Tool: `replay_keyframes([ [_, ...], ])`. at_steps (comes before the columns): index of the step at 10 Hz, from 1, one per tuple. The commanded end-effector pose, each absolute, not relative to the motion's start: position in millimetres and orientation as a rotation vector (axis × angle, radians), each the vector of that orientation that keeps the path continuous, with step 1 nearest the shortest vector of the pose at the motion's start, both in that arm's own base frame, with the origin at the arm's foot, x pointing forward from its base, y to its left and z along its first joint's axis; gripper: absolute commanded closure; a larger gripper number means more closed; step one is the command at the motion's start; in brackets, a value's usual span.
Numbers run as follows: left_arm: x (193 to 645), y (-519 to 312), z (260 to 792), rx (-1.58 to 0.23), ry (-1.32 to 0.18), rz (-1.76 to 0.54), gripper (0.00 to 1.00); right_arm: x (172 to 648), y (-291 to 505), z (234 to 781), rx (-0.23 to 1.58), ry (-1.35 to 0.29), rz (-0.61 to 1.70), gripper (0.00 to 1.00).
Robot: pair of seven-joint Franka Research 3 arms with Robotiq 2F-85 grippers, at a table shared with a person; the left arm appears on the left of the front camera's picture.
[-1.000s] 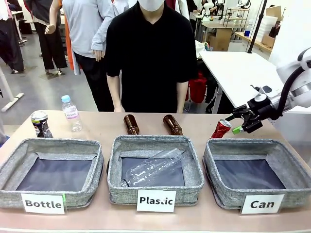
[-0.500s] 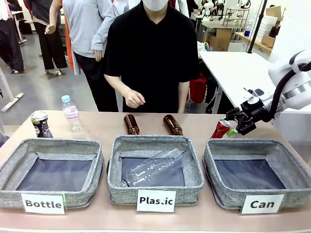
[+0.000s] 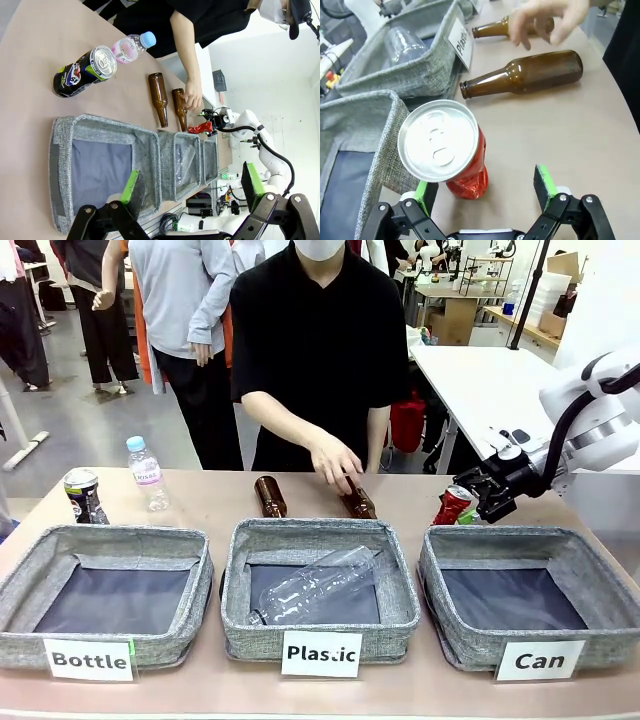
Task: Sort the can waste into the basket.
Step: Pick up the can waste from the table and place it in the right Fabric basket.
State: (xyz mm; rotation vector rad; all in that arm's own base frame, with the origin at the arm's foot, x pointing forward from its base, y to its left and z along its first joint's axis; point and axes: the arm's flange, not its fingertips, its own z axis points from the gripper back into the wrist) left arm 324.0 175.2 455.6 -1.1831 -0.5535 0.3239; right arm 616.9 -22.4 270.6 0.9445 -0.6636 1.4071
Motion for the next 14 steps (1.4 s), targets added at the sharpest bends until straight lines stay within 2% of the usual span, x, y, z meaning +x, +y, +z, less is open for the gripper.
replay_keyframes([
  [1,323.1,175.5,454.9,-1.188,-0.574,0.299,0.0,626.0,-20.1,270.4,1.003,-0.7,1.421,0.0],
  [8,323.1,175.5,454.9,-1.188,-0.574,0.299,0.0,626.0,-14.1,268.8,1.14,-0.71,1.442,0.0],
  [9,323.1,175.5,454.9,-1.188,-0.574,0.299,0.0,624.5,-14.7,268.0,1.152,-0.707,1.434,0.6],
  [10,323.1,175.5,454.9,-1.188,-0.574,0.299,0.0,624.7,-14.9,268.2,1.162,-0.707,1.425,0.6],
  [11,323.1,175.5,454.9,-1.188,-0.574,0.299,0.0,626.5,-14.8,268.4,1.163,-0.71,1.418,1.0],
  [12,323.1,175.5,454.9,-1.188,-0.574,0.299,0.0,626.8,-14.7,268.2,1.166,-0.71,1.414,0.64],
  [13,323.1,175.5,454.9,-1.188,-0.574,0.299,0.0,626.1,-15.0,268.2,1.175,-0.711,1.417,1.0],
  [14,323.1,175.5,454.9,-1.188,-0.574,0.299,0.0,626.3,-15.4,268.3,1.174,-0.715,1.414,1.0],
])
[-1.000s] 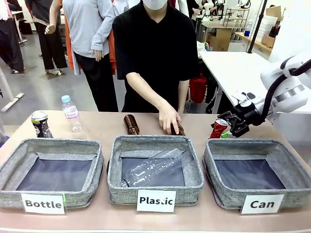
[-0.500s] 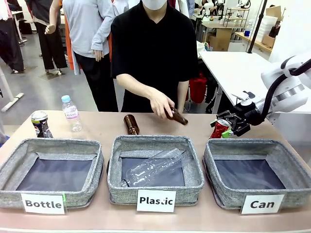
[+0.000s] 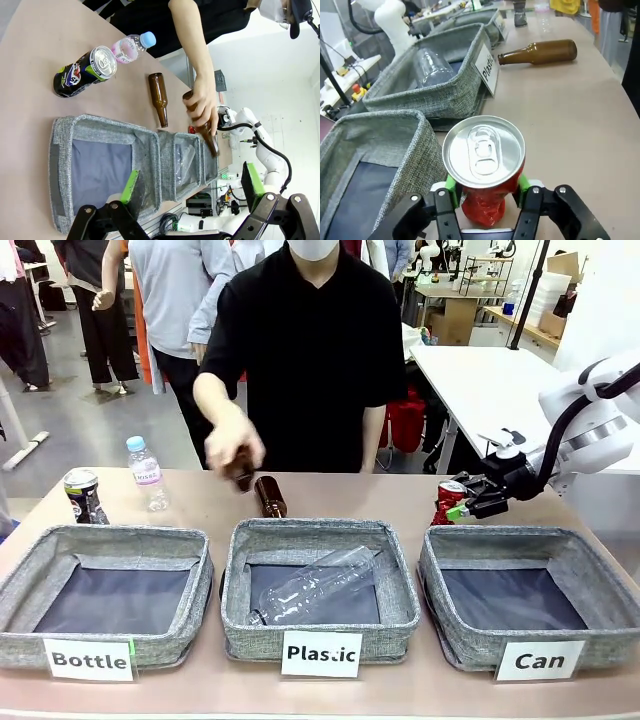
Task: Sort the can waste into the basket.
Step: Pick up the can waste from the table and place it in the right Fabric basket.
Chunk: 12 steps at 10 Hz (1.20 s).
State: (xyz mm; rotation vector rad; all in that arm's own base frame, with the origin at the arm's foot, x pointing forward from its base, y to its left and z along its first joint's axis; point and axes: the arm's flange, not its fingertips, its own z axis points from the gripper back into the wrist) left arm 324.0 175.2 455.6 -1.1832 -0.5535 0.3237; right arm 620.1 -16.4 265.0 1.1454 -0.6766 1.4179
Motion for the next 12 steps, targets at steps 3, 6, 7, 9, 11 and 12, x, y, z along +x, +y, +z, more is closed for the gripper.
replay_keyframes([
  [3,323.1,175.5,454.9,-1.188,-0.574,0.299,0.0,622.3,-18.9,278.1,1.175,-0.764,1.407,1.0],
  [6,323.1,175.5,454.9,-1.188,-0.574,0.299,0.0,591.1,-33.5,345.7,1.077,-0.876,1.425,1.0],
  [7,323.1,175.5,454.9,-1.188,-0.574,0.299,0.0,565.1,-39.4,379.5,1.033,-0.889,1.418,1.0],
  [9,296.0,206.4,513.1,-1.137,-0.679,0.229,0.0,490.6,-40.8,420.5,0.975,-0.734,1.39,1.0],
  [11,237.0,243.5,582.0,-1.089,-0.783,0.159,0.0,425.4,-38.5,427.4,0.896,-0.593,1.364,1.0],
  [12,207.4,250.7,594.8,-1.069,-0.81,0.114,0.0,395.0,-35.3,426.2,0.832,-0.547,1.382,1.0],
])
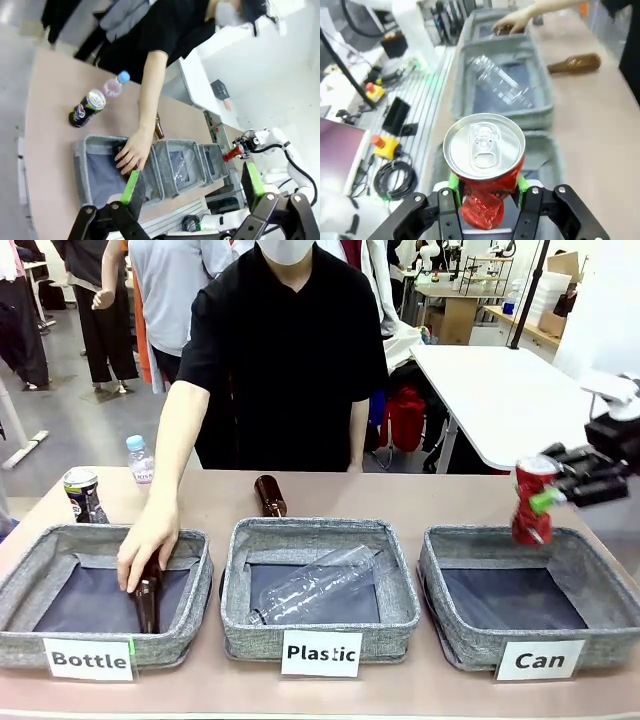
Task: Sort the can waste into the basket.
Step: Pick up the can waste from the table and place it in the right Fabric basket.
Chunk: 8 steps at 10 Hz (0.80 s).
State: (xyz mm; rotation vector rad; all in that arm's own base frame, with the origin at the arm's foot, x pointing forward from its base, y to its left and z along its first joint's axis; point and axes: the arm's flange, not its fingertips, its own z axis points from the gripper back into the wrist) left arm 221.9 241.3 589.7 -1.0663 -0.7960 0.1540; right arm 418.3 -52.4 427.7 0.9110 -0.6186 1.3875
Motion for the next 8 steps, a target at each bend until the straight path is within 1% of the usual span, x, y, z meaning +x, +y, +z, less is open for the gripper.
replay_keyframes([
  [1,192.3,248.8,588.9,-1.063,-0.82,0.098,0.0,369.5,-33.1,421.2,0.726,-0.5,1.405,1.0],
  [2,184.4,245.3,583.7,-1.076,-0.793,0.086,0.0,352.2,-28.2,418.0,0.643,-0.443,1.446,1.0],
  [3,187.9,239.6,577.2,-1.086,-0.768,0.072,0.0,339.4,-19.2,410.6,0.511,-0.368,1.484,1.0],
  [4,193.1,233.6,572.1,-1.075,-0.758,0.063,0.0,333.1,-13.1,406.8,0.37,-0.334,1.553,1.0],
  [5,195.2,229.1,569.3,-1.087,-0.747,0.058,0.0,333.2,-10.4,405.0,0.245,-0.349,1.559,1.0],
  [6,197.9,226.2,568.3,-1.081,-0.747,0.056,0.0,335.6,-8.0,404.0,0.178,-0.35,1.569,1.0],
  [8,206.0,223.9,567.7,-1.072,-0.747,0.056,0.0,343.7,-8.6,406.1,0.175,-0.361,1.549,1.0],
])
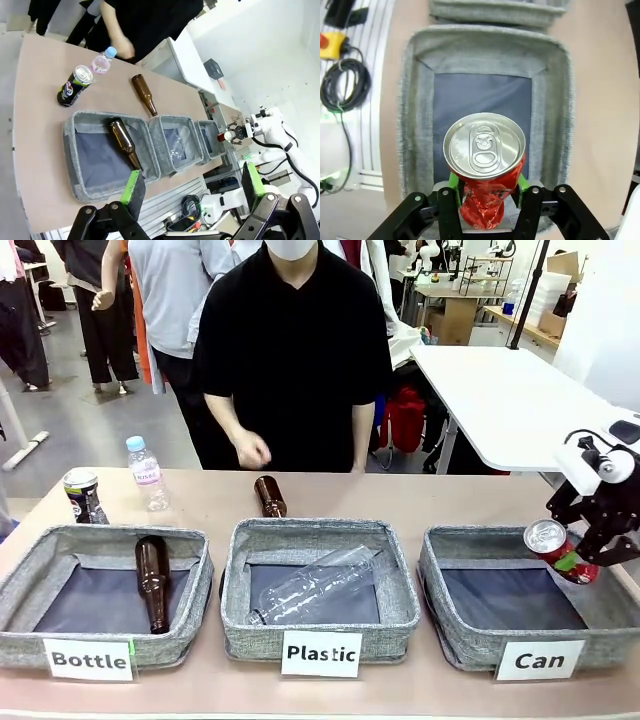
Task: Sort the can waste into the basket.
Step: Pick up the can waste from the table and place it in the right Fabric basket.
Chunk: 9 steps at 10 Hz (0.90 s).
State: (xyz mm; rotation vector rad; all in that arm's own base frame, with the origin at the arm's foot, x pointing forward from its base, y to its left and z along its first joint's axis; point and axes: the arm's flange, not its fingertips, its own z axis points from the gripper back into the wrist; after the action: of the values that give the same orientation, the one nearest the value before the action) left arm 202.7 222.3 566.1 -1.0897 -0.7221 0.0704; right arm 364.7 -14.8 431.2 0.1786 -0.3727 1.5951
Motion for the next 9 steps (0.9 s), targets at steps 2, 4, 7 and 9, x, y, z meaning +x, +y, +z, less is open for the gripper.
replay_keyframes([
  [2,214.6,209.5,561.3,-1.104,-0.755,0.064,0.0,348.8,-9.1,406.6,0.188,-0.339,1.555,1.0],
  [4,238.8,167.2,540.4,-1.241,-0.667,-0.03,0.0,358.8,-5.9,409.6,0.213,-0.326,1.554,0.01],
  [7,249.0,90.4,492.6,-1.285,-0.439,-0.159,0.0,357.7,-2.0,408.1,0.23,-0.326,1.559,0.0],
  [9,248.0,58.2,475.7,-1.3,-0.355,-0.165,0.0,360.3,-1.2,408.9,0.248,-0.335,1.558,0.0],
])
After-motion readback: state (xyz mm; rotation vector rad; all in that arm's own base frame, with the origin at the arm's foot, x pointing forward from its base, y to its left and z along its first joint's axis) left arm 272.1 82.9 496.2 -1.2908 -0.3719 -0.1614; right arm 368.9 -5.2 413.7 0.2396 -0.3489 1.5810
